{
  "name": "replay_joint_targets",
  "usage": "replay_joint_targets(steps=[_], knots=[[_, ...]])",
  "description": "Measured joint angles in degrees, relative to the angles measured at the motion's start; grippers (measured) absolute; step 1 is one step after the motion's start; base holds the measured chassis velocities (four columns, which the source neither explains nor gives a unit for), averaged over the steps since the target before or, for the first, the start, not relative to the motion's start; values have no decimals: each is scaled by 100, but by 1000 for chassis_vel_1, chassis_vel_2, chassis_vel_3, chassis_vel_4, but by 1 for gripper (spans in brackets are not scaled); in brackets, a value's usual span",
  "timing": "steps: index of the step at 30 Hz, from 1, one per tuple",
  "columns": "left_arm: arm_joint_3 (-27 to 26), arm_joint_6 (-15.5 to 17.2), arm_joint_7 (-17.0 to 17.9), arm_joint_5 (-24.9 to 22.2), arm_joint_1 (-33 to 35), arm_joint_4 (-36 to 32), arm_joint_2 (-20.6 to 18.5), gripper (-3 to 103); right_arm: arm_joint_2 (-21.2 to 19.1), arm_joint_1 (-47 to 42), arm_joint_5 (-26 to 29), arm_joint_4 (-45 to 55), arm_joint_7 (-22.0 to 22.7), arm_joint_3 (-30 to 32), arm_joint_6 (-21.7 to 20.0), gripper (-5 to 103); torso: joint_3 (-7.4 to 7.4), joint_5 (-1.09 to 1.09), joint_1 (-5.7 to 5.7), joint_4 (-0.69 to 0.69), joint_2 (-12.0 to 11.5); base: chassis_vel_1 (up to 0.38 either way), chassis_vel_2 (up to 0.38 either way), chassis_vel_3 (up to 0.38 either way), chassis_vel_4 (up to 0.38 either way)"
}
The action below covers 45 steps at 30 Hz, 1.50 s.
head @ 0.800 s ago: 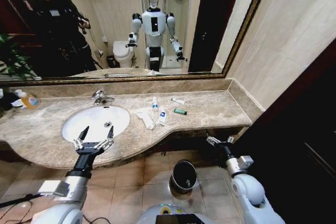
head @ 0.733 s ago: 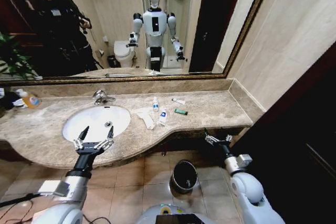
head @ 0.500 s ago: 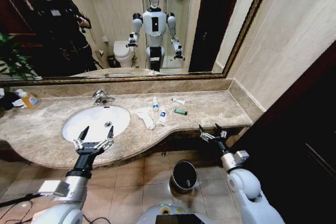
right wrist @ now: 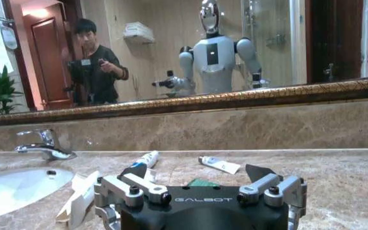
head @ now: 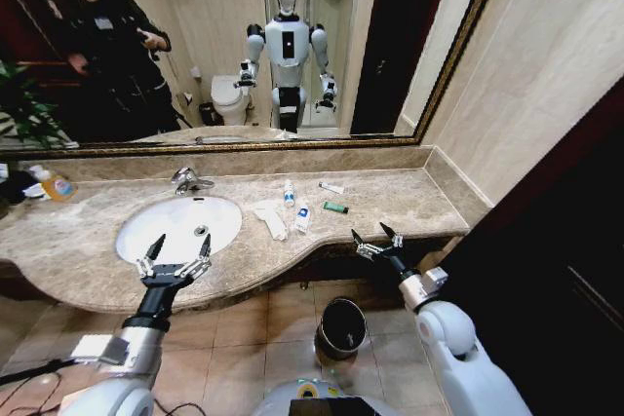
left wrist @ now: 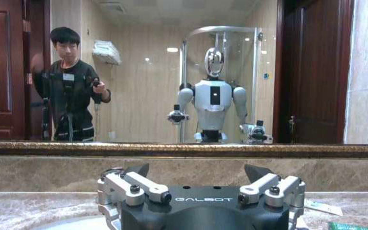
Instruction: Pick up the trash from the sink and place it in the trash bin.
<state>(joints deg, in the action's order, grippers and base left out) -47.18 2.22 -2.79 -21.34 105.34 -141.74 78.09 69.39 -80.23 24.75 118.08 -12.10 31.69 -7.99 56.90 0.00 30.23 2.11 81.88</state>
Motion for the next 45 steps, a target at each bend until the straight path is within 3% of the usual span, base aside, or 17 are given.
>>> replay_joint_targets(steps=[8,14,34,42,45], knots=[[0,0,0,0,0,0,0,100,-4,40,1,-124,32,18,-33,100,0,0,0,-1,0,0,0,0,0],[0,0,0,0,0,0,0,100,-208,474,-20,-473,-357,-80,-27,100,0,0,0,0,0,0,0,0,0],[0,0,0,0,0,0,0,100,-474,1944,218,-1491,-449,-630,-468,100,0,1,0,0,0,0,0,0,0],[0,0,0,0,0,0,0,100,-790,2582,601,-2319,-1224,-758,-608,100,1,1,0,0,0,0,0,0,0],[0,0,0,0,0,0,0,100,-808,2631,607,-2384,-1298,-768,-617,100,0,0,0,0,0,0,0,0,0]])
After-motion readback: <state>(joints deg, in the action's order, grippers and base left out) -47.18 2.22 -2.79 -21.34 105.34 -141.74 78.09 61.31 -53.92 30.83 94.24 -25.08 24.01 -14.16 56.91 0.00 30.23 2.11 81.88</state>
